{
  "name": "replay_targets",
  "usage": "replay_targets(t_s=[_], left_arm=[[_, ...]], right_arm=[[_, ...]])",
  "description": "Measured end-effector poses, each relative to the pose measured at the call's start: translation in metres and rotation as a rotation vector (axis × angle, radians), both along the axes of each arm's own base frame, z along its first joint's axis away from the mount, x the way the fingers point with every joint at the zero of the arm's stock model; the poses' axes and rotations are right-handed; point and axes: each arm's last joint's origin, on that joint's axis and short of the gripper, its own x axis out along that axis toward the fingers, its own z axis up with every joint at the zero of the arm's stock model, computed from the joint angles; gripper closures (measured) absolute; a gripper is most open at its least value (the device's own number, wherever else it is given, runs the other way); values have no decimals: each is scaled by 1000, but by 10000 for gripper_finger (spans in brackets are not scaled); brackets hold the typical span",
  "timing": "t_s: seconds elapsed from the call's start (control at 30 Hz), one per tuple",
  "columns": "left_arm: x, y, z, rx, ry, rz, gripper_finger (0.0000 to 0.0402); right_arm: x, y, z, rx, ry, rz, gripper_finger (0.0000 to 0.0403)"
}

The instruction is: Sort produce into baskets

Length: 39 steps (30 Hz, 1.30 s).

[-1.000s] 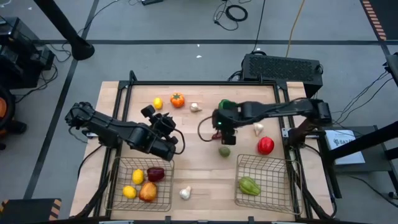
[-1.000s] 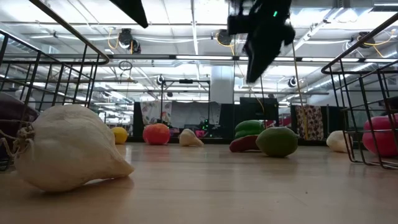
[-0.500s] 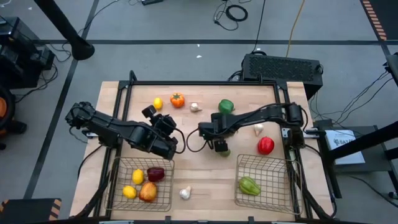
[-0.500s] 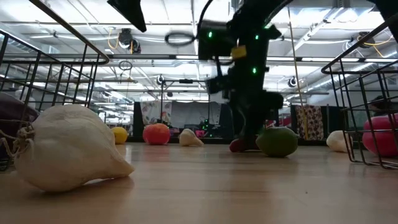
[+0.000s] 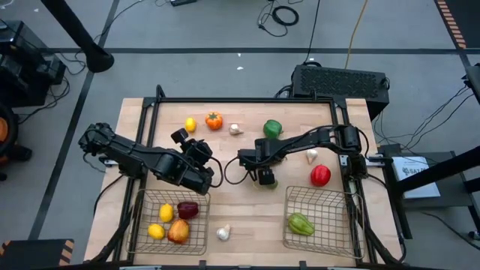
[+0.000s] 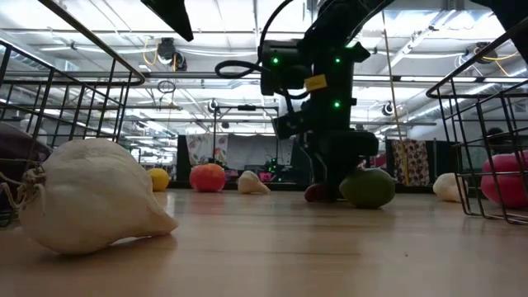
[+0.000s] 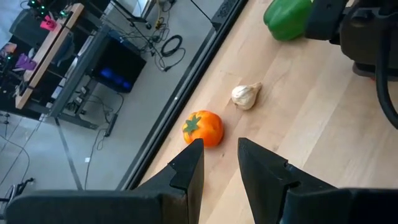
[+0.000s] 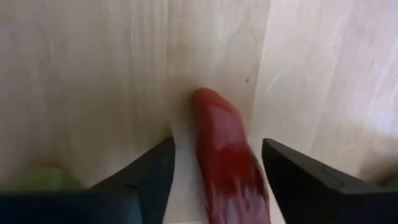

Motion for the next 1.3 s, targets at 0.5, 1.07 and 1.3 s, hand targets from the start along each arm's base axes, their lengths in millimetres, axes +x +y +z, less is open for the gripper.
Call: replay_targets(t_s=[0.5,1.07,1.3], left_arm=[[0,0,0,-2,-4,3,294],[0,0,0,-3,2,-1,294],[0,0,0,-3,2,-1,294]], right_arm=[[-3,4,11,-32,-19,10,298],[-47,17,117,113,-250,-43,305],[-93,36,186,241,-488,-1,305]])
